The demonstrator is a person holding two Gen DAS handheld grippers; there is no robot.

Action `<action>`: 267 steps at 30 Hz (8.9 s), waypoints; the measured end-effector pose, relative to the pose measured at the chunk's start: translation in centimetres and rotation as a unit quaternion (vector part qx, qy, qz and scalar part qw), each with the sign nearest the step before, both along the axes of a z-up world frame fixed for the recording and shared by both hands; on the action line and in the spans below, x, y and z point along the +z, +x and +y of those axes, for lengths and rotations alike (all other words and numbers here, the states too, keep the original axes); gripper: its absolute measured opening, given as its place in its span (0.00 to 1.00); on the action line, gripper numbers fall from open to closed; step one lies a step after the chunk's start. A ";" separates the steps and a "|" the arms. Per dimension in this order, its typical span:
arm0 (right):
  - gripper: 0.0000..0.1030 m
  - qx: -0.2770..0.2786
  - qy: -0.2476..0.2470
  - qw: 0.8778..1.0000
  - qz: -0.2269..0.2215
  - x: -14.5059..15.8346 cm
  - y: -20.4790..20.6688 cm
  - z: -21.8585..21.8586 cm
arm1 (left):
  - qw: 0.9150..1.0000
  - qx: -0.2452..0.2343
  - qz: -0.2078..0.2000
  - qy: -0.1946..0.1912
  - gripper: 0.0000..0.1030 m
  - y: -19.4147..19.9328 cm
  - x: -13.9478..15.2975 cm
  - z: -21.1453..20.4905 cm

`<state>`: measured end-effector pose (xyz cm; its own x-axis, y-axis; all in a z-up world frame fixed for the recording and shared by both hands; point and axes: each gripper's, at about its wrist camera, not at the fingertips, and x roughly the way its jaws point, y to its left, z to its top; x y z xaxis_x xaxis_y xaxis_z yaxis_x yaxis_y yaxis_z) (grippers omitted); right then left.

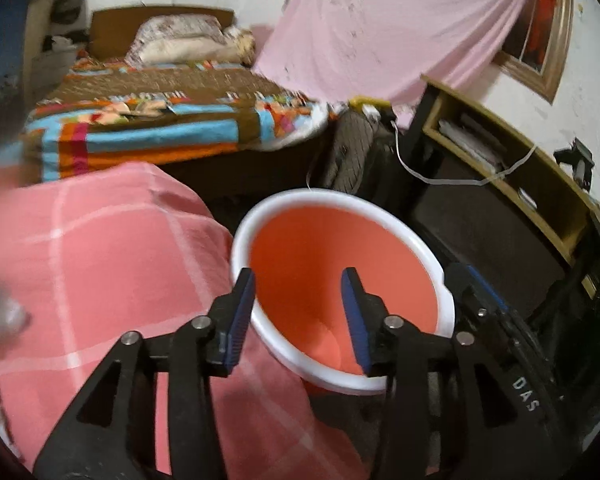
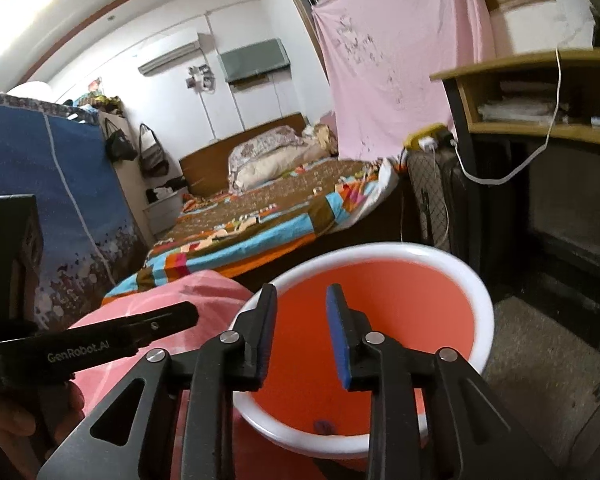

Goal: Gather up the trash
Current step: 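Bring both tools back over the trash on the bedspread, then grasp the red cup piece with the left tool while the right tool grasps white paper, then carry both items over the orange bucket and open both tools to drop them, then bring both tools back over the remaining trash on the bedspread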

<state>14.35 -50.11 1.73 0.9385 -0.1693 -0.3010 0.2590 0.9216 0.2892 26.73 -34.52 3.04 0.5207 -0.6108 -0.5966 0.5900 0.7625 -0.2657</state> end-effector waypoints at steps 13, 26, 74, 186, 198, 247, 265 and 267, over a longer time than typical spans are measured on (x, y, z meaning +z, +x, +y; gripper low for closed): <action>0.82 0.016 -0.068 0.993 -0.093 4.5 -2.1 5.4 | 0.979 0.129 -0.145 -0.054 0.78 -5.0 4.5 10.7; 1.00 0.098 -0.121 0.975 -0.159 6.5 -3.6 13.6 | 0.942 0.243 -0.227 -0.051 0.86 -10.2 4.8 21.9; 0.69 0.295 -0.152 0.924 0.190 -1.2 8.7 27.3 | 0.974 0.225 0.021 0.013 0.20 -1.0 -2.8 31.5; 0.36 0.207 -0.156 0.956 -0.137 8.3 1.6 17.6 | 0.959 0.160 -0.224 -0.073 0.00 -7.9 6.9 21.9; 0.36 0.078 -0.098 0.985 -0.122 6.3 0.7 8.0 | 0.970 0.047 -0.228 -0.073 0.00 -4.8 7.3 12.2; 0.77 0.020 -0.034 0.998 -0.057 2.6 1.4 2.0 | 0.995 0.078 -0.044 -0.049 0.39 -0.4 2.7 5.3; 1.00 0.107 -0.103 0.977 -0.156 5.9 1.0 11.5 | 0.945 0.247 -0.206 -0.061 0.86 -5.2 4.8 19.0; 1.00 0.117 -0.108 0.974 -0.163 6.1 1.0 12.7 | 0.937 0.264 -0.220 -0.058 0.86 -5.9 4.7 20.7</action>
<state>15.38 -37.45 7.80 0.9987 0.0349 0.0377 -0.0390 0.9928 0.1137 20.85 -13.82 7.73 0.9487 -0.2458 -0.1987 0.2102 0.9601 -0.1844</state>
